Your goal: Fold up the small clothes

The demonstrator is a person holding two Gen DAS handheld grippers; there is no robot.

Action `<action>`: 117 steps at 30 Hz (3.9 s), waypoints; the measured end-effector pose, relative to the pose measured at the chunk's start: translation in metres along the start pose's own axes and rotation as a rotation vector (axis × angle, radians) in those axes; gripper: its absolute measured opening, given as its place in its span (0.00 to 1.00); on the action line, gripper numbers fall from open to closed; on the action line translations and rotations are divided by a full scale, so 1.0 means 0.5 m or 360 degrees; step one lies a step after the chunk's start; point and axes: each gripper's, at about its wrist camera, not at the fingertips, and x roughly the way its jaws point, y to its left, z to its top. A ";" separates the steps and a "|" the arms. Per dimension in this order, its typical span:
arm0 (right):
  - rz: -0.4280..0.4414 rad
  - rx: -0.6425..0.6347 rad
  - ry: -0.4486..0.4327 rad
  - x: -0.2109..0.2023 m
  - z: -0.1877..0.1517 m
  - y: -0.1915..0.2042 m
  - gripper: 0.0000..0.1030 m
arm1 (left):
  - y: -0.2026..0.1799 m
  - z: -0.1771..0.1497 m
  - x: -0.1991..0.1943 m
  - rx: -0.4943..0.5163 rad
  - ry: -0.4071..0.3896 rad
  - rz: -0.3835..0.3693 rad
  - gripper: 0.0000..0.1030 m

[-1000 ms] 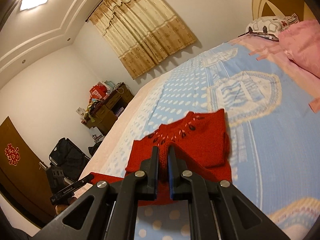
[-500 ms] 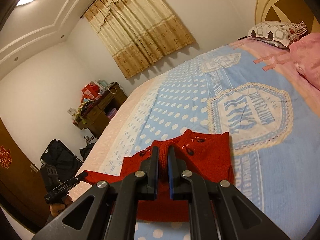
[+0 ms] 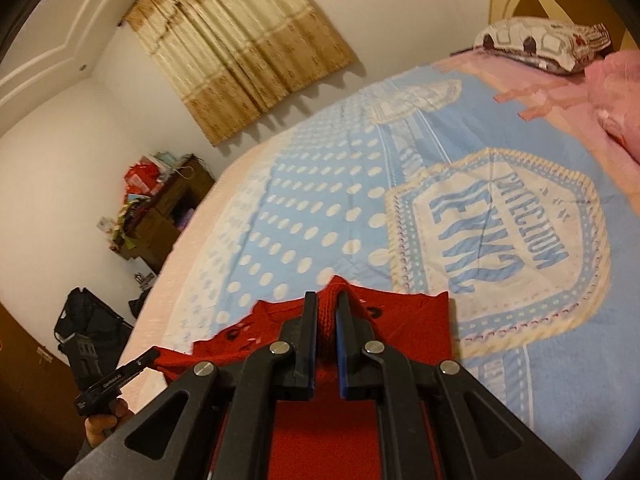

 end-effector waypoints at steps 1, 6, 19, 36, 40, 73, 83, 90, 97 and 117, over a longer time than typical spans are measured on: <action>-0.0013 0.0010 0.0013 0.015 -0.001 -0.008 0.07 | 0.005 0.002 0.015 -0.0005 0.0015 0.0011 0.07; -0.0090 0.0099 0.0099 0.098 0.002 -0.060 0.07 | 0.023 0.007 0.079 -0.0012 0.0089 0.0064 0.07; -0.0249 0.0116 0.0159 0.202 0.037 -0.097 0.52 | 0.034 0.038 0.135 0.0087 0.0038 0.0255 0.10; -0.0524 -0.0484 0.0503 0.267 -0.085 -0.008 0.48 | -0.022 -0.033 0.166 0.0489 0.0129 0.0698 0.60; -0.0537 -0.0441 0.0445 0.255 -0.076 -0.018 0.46 | 0.001 -0.037 0.203 0.0535 0.0122 0.0826 0.70; -0.0477 -0.0649 0.0246 0.031 -0.310 0.029 0.49 | -0.029 -0.244 -0.009 0.0291 0.0050 0.0511 0.75; -0.0505 -0.0674 0.0224 0.059 -0.307 0.022 0.51 | 0.000 -0.252 0.010 0.0200 0.0055 0.0492 0.95; -0.0619 -0.0680 0.0207 0.086 -0.296 0.035 0.53 | 0.006 -0.237 0.027 0.0191 0.0081 0.0532 1.00; -0.0654 -0.0674 0.0142 0.049 -0.309 0.067 0.53 | 0.009 -0.237 0.011 0.0175 0.0056 0.0543 1.00; -0.0422 -0.0739 0.0348 0.208 -0.288 0.204 0.59 | 0.010 -0.202 0.040 0.0207 0.0105 0.0585 1.00</action>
